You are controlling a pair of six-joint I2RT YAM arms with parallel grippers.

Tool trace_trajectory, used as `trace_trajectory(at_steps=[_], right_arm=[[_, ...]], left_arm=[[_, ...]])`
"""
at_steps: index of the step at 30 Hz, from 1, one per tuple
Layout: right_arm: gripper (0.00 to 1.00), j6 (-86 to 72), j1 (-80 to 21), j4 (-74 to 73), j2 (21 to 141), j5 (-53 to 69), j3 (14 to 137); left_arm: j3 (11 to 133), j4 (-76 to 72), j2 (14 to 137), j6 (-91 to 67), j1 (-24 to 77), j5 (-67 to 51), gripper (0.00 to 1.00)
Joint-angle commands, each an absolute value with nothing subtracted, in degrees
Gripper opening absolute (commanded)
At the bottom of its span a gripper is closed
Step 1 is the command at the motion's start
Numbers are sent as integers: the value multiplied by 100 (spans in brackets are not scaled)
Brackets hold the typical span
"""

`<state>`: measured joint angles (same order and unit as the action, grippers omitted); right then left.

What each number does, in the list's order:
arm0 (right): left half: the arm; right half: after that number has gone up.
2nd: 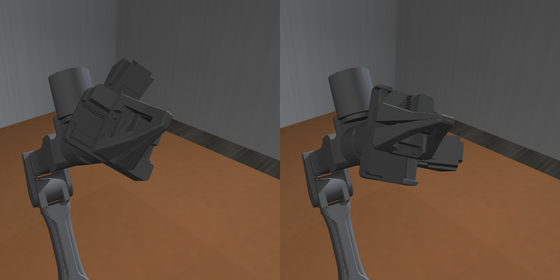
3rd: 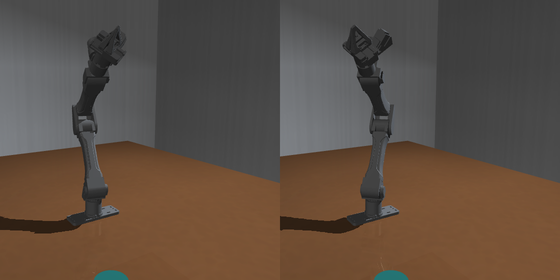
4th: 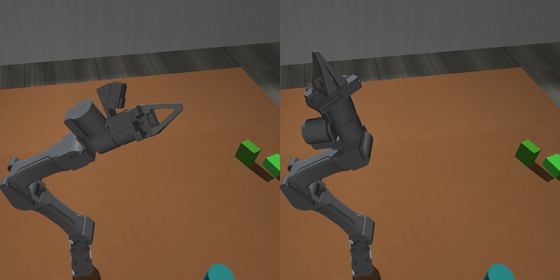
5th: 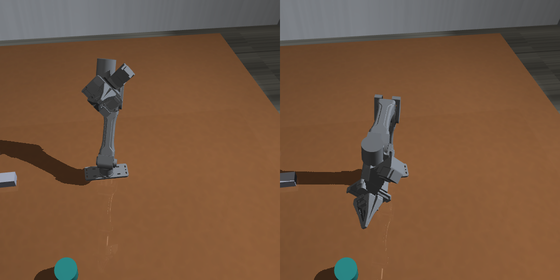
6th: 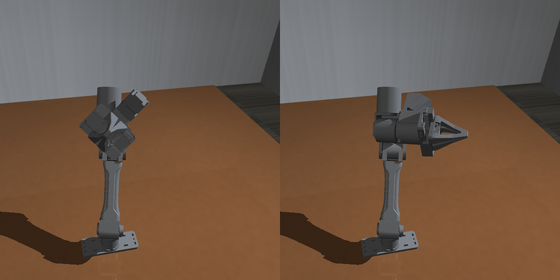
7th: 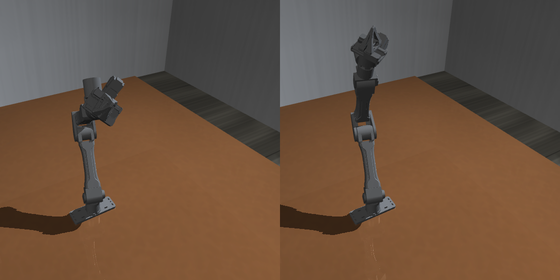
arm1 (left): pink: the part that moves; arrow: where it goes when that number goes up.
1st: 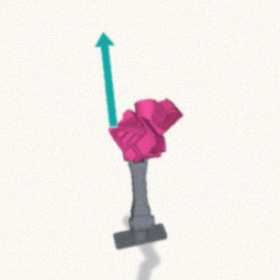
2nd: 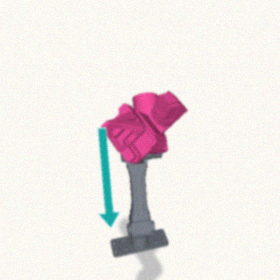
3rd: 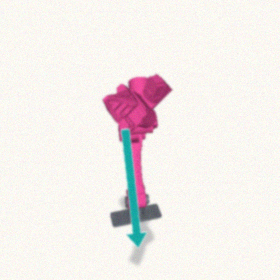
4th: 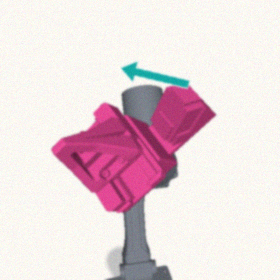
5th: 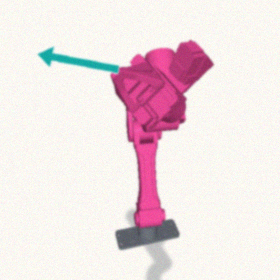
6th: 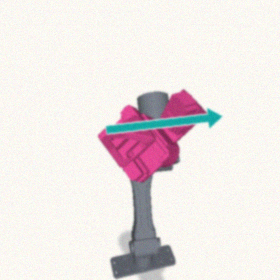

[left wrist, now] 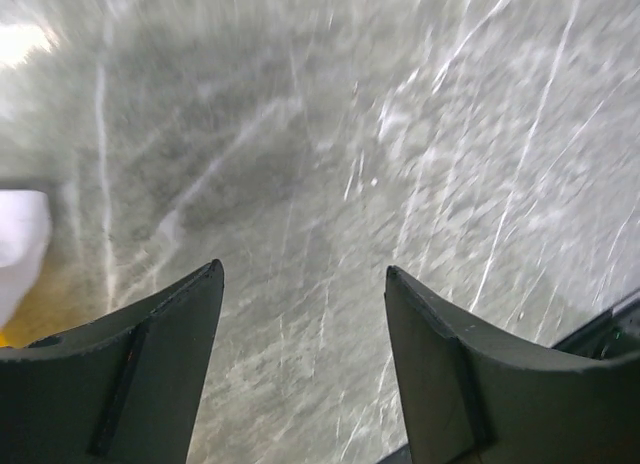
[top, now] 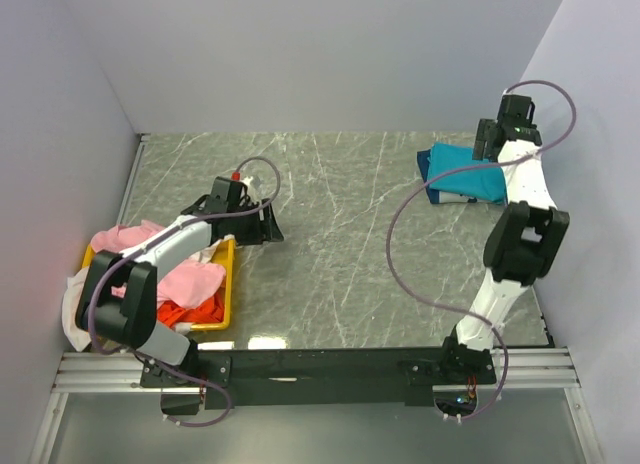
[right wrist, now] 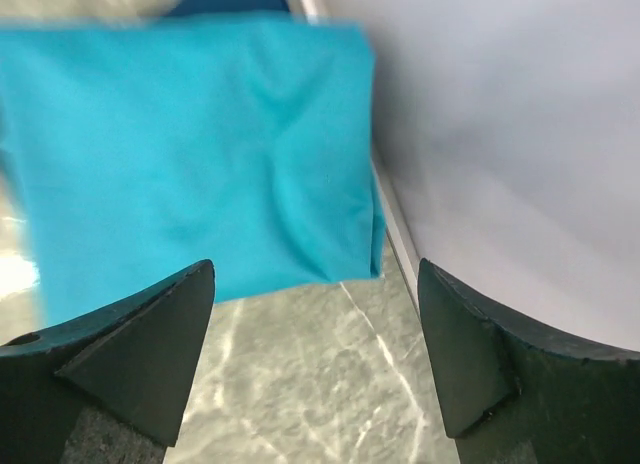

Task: Fold and stack the t-shirts
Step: Reset both grippers

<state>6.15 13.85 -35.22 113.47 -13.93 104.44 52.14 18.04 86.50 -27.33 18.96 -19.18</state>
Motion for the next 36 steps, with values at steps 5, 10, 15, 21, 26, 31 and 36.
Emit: trace_trajectory(at_steps=[5, 10, 15, 21, 26, 31, 36], right_arm=[[89, -385, 1143, -2426, 9116, -837, 8968], [90, -1237, 1081, -1759, 7677, 980, 7588], [90, -1924, 705, -915, 6628, 1890, 5812], [91, -2196, -789, -792, 5898, 1310, 4625], [91, -2970, -1546, -326, 5608, 1169, 3746], [91, -3243, -2179, -299, 5651, 906, 3516], [91, -3138, -2399, -509, 5695, 686, 3656]], left_arm=[[5476, 1450, 7911, -2970, 1925, -1231, 72], [5239, 1283, 7419, -3216, 1925, -863, 72], [4870, 1064, 6743, -3453, 1925, -616, 73], [4377, 1116, 5899, -3753, 1925, -18, 76], [4078, 1309, 5467, -3876, 1925, 316, 79], [3885, 1599, 5142, -3990, 1925, 632, 79], [3666, 1740, 4826, -4140, 1925, 844, 80]])
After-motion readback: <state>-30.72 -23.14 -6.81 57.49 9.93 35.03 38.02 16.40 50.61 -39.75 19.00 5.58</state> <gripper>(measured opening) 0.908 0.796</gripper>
